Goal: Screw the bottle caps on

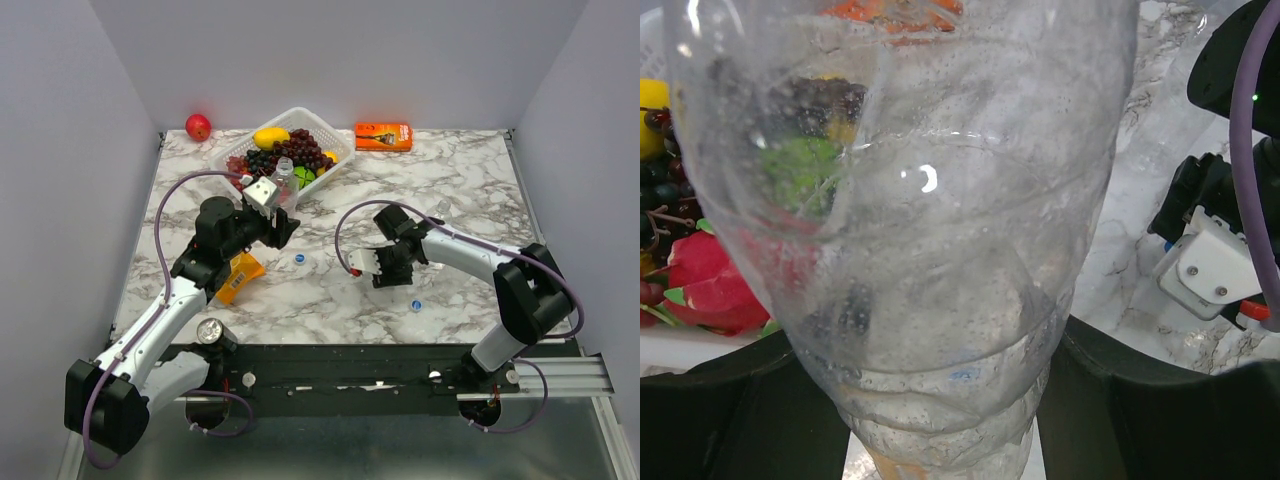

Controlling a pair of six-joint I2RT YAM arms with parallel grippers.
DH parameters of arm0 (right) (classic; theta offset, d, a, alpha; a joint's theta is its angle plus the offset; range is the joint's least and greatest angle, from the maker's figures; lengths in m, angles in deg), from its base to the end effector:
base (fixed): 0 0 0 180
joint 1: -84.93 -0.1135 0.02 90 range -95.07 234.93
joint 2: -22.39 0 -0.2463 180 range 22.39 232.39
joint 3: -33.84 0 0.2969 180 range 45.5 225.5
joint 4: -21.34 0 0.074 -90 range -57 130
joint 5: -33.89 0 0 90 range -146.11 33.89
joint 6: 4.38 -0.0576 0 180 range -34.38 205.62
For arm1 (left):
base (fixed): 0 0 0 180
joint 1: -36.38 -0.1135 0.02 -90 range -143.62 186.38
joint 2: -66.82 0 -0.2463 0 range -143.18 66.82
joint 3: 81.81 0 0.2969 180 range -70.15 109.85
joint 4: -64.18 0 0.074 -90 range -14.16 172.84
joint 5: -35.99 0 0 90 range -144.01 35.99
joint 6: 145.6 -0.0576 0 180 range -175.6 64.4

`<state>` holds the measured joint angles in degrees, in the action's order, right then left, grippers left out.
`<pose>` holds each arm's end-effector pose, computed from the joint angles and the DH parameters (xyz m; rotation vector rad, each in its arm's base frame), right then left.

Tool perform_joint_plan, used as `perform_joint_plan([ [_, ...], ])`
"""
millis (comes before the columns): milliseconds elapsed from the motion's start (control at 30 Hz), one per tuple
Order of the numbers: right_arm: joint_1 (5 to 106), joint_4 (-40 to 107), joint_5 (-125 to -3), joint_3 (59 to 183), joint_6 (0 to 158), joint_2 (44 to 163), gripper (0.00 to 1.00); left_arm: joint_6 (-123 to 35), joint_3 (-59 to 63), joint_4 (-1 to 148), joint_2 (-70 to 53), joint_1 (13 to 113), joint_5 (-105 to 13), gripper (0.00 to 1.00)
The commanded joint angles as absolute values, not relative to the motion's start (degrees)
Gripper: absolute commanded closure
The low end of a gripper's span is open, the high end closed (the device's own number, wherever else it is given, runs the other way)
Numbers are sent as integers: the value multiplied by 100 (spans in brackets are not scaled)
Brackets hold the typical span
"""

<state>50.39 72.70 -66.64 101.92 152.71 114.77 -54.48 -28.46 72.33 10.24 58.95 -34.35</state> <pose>0.2685 0.1976 0.1108 -2.2274 1.7730 0.1515 0.2756 -0.1355 0.2770 0.5791 1.7011 -0.6007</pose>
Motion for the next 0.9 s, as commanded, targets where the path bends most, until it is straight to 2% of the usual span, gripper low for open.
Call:
perform_joint_plan([
  [0, 4978, 7088, -6613, 10236, 15268, 11626, 41, -5358, -2876, 7118, 1022, 5862, -3520, 100],
  [200, 4908, 7018, -6596, 10193, 15312, 11661, 46, -5367, -2902, 7118, 1030, 5862, -3520, 100],
  [433, 4855, 6921, -6490, 10157, 15303, 11696, 48, -5376, -2998, 7066, 1039, 5862, -3494, 100],
  [633, 4855, 7095, -6402, 10262, 15233, 11486, 64, -5525, -3183, 6961, 1004, 5862, -3336, 100],
  [733, 4846, 7778, -6664, 10849, 14996, 11038, 66, -5893, -3358, 6829, 969, 5888, -2950, 100],
  [867, 4846, 9142, -7455, 12290, 14365, 10633, 66, -6350, -3728, 6372, 881, 6055, -2414, 100],
])
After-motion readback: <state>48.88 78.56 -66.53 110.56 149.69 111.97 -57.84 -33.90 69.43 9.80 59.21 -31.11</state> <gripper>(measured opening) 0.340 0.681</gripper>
